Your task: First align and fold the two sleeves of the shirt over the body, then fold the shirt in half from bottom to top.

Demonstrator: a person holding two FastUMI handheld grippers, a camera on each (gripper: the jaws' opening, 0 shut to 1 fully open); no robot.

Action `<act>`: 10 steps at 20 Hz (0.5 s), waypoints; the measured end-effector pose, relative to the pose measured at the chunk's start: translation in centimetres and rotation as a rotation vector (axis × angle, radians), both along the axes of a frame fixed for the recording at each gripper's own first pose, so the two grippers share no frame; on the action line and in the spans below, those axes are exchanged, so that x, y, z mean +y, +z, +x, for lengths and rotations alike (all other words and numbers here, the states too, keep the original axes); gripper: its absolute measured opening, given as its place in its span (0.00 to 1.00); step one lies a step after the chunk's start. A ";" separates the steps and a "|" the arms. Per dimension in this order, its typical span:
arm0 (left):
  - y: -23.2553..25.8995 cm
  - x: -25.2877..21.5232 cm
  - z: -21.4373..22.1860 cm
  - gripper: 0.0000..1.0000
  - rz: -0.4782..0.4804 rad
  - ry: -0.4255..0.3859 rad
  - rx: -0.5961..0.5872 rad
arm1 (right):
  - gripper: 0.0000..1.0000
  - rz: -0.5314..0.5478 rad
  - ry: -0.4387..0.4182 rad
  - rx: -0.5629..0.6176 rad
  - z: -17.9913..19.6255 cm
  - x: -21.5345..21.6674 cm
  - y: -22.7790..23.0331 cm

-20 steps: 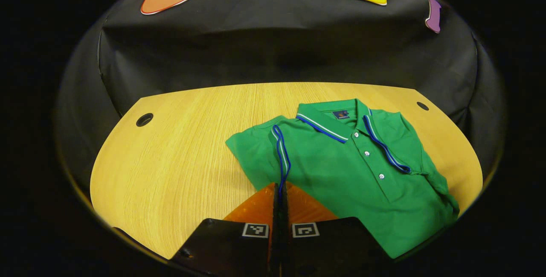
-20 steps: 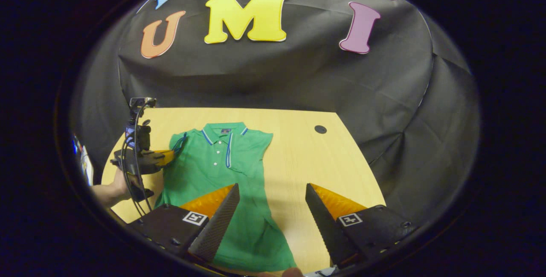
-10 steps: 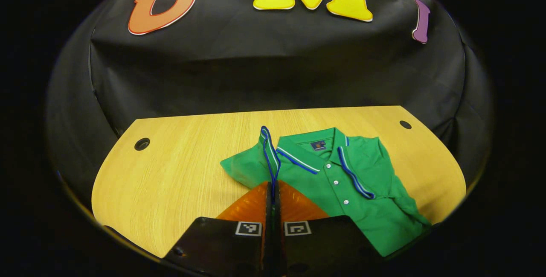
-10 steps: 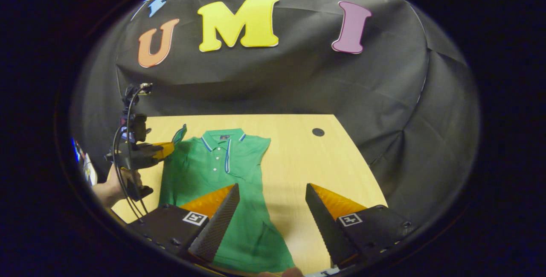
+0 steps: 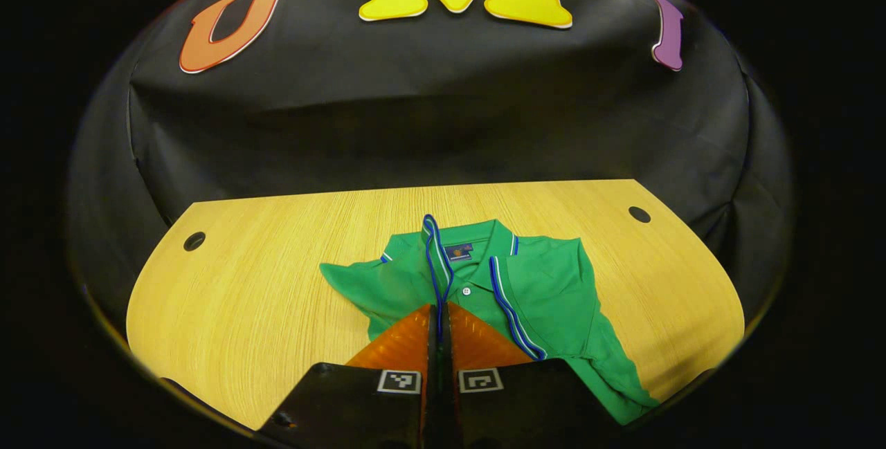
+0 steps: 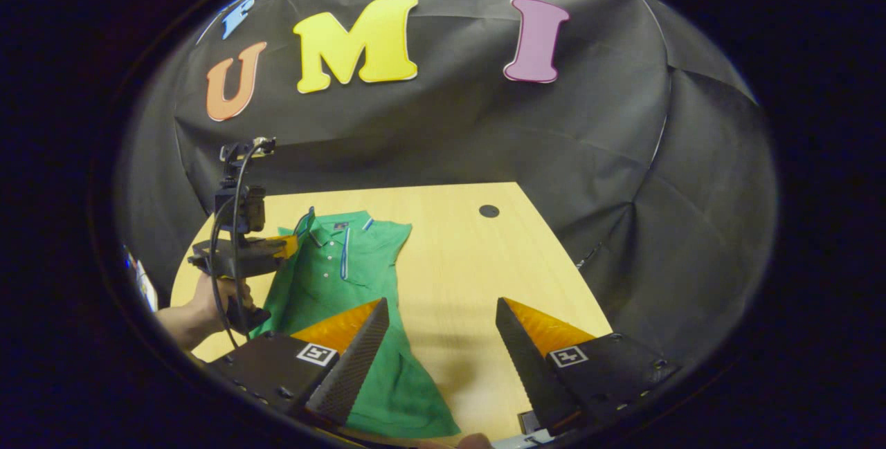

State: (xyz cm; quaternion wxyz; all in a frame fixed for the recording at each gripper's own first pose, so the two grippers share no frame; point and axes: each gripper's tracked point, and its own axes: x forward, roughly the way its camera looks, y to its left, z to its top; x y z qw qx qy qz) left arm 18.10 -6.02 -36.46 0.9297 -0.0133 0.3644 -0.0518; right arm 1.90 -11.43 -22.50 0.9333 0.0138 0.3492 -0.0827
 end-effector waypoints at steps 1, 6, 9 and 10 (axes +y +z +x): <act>-0.5 -0.7 -0.1 0.10 -0.025 -0.001 0.005 | 0.96 0.000 -0.004 -0.001 0.0 -0.3 -0.1; 0.3 -0.1 -1.5 0.66 -0.011 0.032 -0.018 | 0.95 0.014 0.019 0.001 0.1 0.4 -0.4; 3.0 1.7 -2.6 1.00 -0.014 0.098 -0.066 | 0.96 0.012 0.065 -0.045 0.6 1.7 0.6; 4.2 2.3 -3.1 1.00 -0.017 0.115 -0.088 | 0.96 0.012 0.076 -0.064 0.7 2.0 1.1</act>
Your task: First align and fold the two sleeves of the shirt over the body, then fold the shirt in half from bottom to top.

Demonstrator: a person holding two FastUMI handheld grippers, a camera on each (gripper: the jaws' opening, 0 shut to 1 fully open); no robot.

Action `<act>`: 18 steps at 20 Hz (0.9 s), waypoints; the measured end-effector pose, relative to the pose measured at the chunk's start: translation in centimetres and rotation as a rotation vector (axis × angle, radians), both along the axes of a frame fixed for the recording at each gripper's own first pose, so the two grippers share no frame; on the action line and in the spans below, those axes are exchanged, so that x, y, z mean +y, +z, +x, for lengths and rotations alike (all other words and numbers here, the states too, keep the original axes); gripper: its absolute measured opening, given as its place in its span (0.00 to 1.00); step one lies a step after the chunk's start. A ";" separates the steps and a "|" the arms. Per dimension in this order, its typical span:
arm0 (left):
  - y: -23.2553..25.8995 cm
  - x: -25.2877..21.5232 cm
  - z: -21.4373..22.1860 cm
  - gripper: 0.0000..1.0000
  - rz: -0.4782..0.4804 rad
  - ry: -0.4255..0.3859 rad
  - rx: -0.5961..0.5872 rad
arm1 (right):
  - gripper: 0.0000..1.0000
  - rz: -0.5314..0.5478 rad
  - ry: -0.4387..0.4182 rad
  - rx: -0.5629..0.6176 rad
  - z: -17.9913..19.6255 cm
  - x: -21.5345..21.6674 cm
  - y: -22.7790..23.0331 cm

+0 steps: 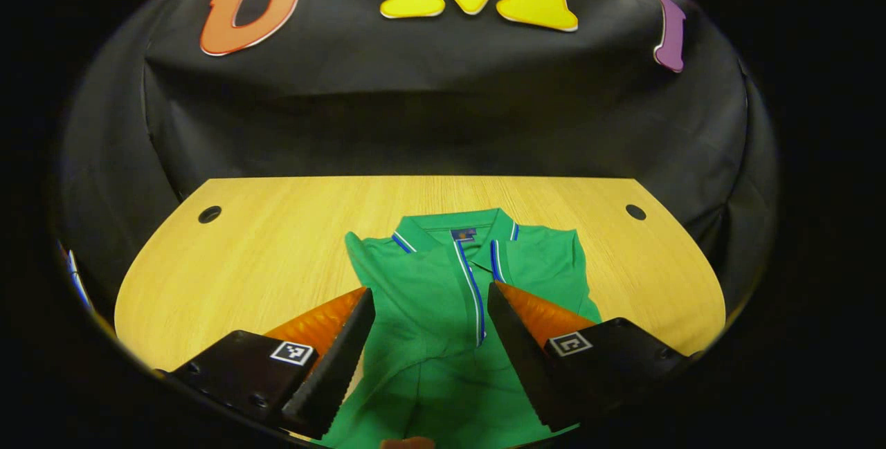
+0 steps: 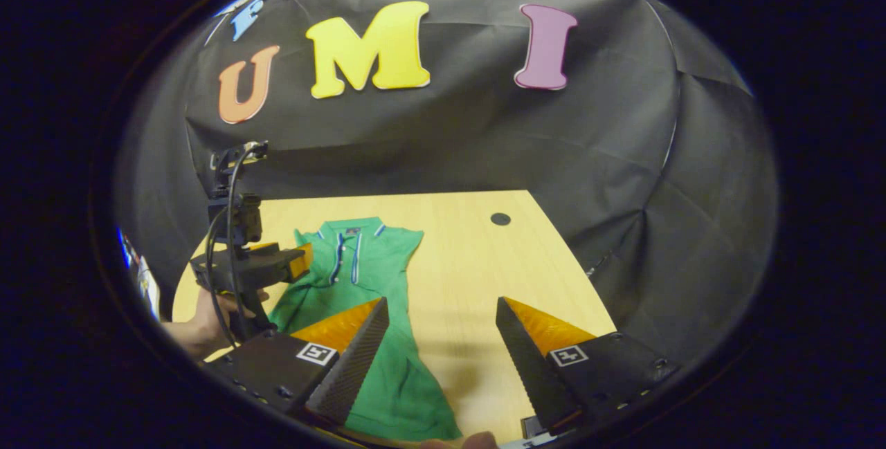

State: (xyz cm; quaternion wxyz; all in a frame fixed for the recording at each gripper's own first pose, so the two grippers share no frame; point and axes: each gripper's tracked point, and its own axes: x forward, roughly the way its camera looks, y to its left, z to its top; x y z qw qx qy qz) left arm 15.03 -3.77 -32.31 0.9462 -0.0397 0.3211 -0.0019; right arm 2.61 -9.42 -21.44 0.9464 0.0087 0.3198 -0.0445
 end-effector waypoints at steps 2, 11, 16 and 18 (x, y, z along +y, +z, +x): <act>2.8 1.2 -1.3 1.00 0.001 0.020 -0.045 | 0.96 0.011 0.042 -0.033 0.0 1.1 0.7; 13.3 4.9 -11.9 1.00 0.052 -0.016 -0.206 | 0.96 0.022 0.192 -0.133 -3.0 4.1 2.2; 13.1 6.2 -19.1 1.00 0.062 -0.061 -0.173 | 0.96 -0.021 0.240 -0.094 -6.8 3.6 0.3; 11.8 7.0 -21.9 1.00 0.064 -0.074 -0.133 | 0.96 -0.028 0.229 -0.058 -8.4 3.2 -0.9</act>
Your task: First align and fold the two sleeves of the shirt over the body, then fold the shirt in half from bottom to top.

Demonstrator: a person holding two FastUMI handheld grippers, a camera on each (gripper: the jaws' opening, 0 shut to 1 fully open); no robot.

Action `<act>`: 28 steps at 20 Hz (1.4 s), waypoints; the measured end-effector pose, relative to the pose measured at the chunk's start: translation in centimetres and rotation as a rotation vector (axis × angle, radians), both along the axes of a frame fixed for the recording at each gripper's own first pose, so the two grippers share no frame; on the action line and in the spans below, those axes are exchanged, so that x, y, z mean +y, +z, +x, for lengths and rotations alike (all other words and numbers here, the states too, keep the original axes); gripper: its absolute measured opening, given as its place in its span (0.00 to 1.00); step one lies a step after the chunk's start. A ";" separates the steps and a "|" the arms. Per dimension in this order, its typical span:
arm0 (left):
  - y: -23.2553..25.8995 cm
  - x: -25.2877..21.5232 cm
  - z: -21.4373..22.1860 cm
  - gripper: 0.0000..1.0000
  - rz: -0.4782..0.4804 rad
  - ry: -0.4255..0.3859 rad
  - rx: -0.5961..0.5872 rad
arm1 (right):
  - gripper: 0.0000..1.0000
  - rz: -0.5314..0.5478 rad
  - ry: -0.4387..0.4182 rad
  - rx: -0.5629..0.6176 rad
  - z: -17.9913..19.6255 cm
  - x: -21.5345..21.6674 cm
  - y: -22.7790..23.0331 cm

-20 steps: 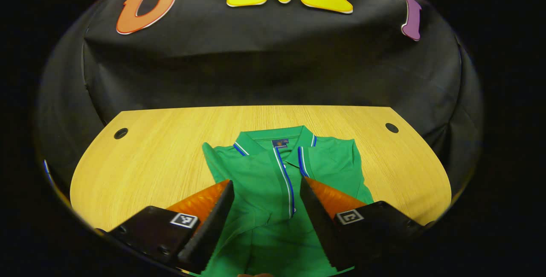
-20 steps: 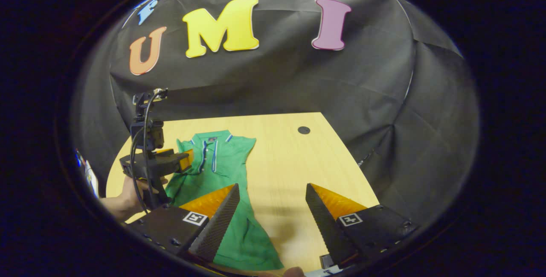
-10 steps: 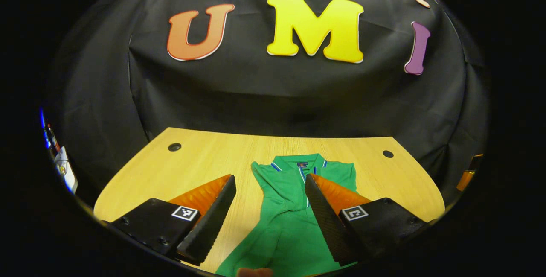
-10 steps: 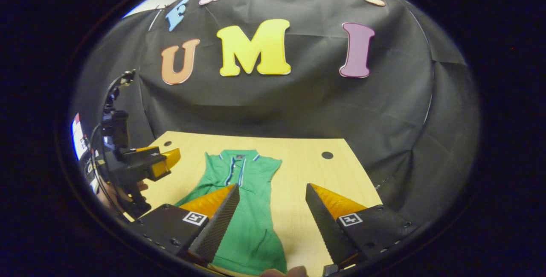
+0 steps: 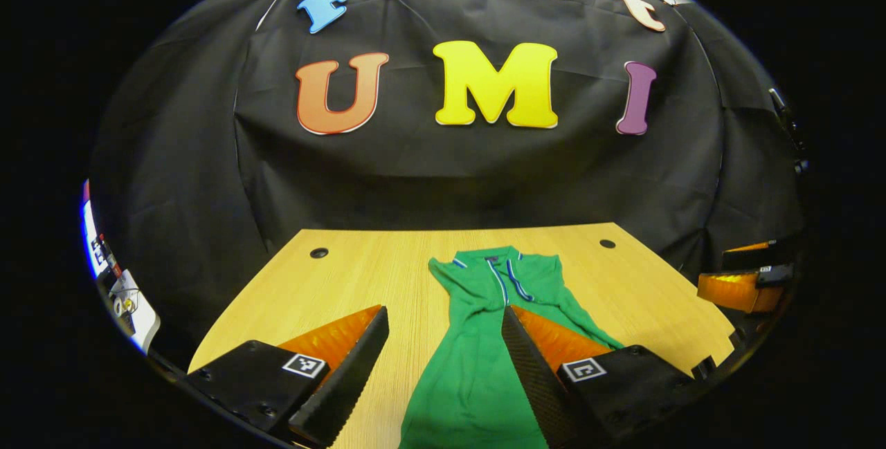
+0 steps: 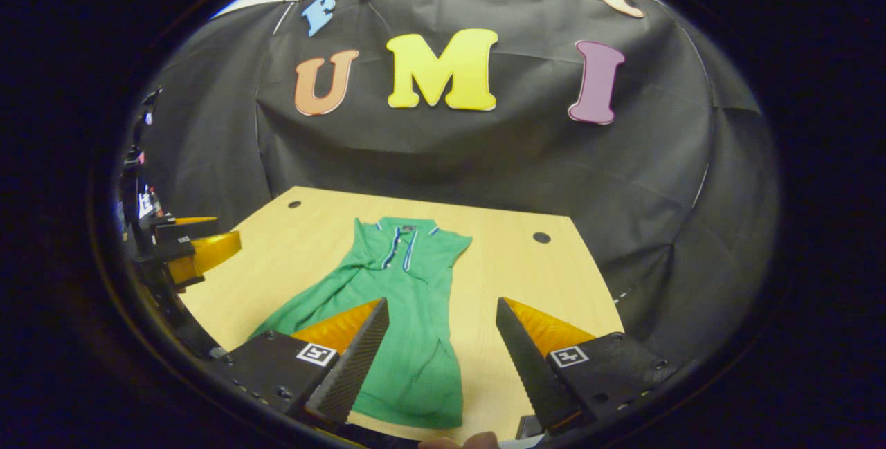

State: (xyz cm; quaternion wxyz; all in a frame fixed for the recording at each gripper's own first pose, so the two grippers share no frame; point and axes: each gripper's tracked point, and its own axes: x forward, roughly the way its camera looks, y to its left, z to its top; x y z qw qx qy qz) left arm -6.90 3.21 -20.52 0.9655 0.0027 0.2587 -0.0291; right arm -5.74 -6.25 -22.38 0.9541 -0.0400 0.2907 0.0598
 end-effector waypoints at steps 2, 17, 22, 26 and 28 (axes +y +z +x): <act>-1.5 0.8 -2.4 1.00 0.004 -0.008 0.049 | 0.96 -0.006 -0.001 0.054 -2.0 -0.2 -1.5; -14.7 3.2 -13.7 1.00 -0.064 -0.019 0.620 | 0.96 -0.107 0.005 0.480 -11.5 -3.3 -16.0; -14.4 2.2 -14.3 1.00 -0.049 -0.031 0.653 | 0.96 -0.128 -0.006 0.569 -11.8 -4.0 -19.9; -15.9 2.4 -14.3 1.00 -0.051 -0.019 0.698 | 0.96 -0.126 0.011 0.602 -11.7 -3.7 -20.9; -16.2 2.5 -13.9 1.00 -0.042 -0.010 0.710 | 0.95 -0.101 0.018 0.623 -11.7 -3.6 -21.1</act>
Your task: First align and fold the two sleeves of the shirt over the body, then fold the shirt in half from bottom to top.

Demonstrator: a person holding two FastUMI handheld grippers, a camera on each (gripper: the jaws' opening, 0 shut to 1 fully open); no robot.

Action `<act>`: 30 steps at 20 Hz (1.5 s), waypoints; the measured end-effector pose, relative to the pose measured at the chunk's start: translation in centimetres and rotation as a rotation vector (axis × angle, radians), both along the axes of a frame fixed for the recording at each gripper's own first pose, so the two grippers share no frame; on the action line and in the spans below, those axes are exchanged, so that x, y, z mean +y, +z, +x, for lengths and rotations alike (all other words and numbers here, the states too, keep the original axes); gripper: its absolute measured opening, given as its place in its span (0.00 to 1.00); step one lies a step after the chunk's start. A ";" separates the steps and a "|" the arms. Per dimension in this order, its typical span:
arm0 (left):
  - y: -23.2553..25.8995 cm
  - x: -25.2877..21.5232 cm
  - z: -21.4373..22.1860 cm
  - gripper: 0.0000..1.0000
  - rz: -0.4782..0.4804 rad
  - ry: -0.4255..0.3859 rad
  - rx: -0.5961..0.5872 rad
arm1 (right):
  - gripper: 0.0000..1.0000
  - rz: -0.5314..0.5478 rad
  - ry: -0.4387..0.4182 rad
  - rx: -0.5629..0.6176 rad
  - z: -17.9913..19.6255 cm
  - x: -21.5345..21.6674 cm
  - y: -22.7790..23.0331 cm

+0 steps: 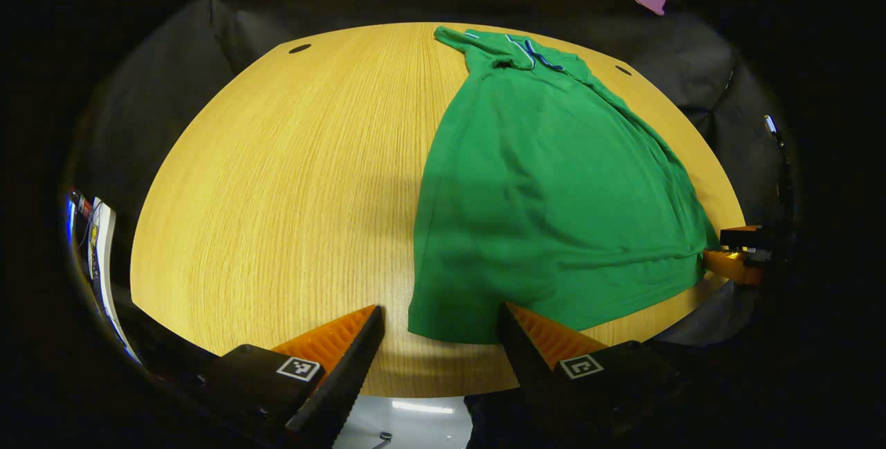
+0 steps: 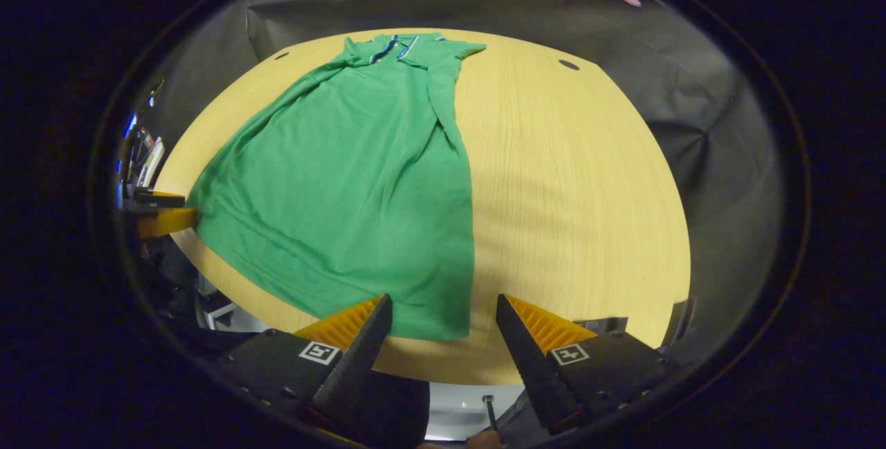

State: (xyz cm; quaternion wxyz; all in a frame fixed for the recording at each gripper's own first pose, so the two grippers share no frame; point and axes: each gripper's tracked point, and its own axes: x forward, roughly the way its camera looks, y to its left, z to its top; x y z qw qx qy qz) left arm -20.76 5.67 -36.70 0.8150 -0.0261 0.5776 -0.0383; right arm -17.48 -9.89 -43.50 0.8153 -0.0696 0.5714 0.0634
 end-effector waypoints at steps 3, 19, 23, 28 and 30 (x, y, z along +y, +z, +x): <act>0.2 -0.2 1.0 1.00 0.015 -0.009 0.026 | 0.83 0.051 -0.033 0.030 0.0 0.2 -0.3; 10.8 -5.9 15.2 0.06 -0.106 -0.059 -0.008 | 0.02 0.185 -0.076 -0.002 3.2 1.2 4.7; 14.8 -6.8 21.6 0.06 -0.118 -0.065 -0.129 | 0.00 0.220 -0.083 -0.072 6.5 1.4 7.9; 17.3 -7.4 25.5 0.06 -0.116 -0.095 -0.216 | 0.00 0.231 -0.069 -0.189 11.9 1.6 12.1; 18.4 -7.5 27.3 0.05 -0.122 -0.088 -0.252 | 0.00 0.237 -0.071 -0.233 13.9 1.6 13.7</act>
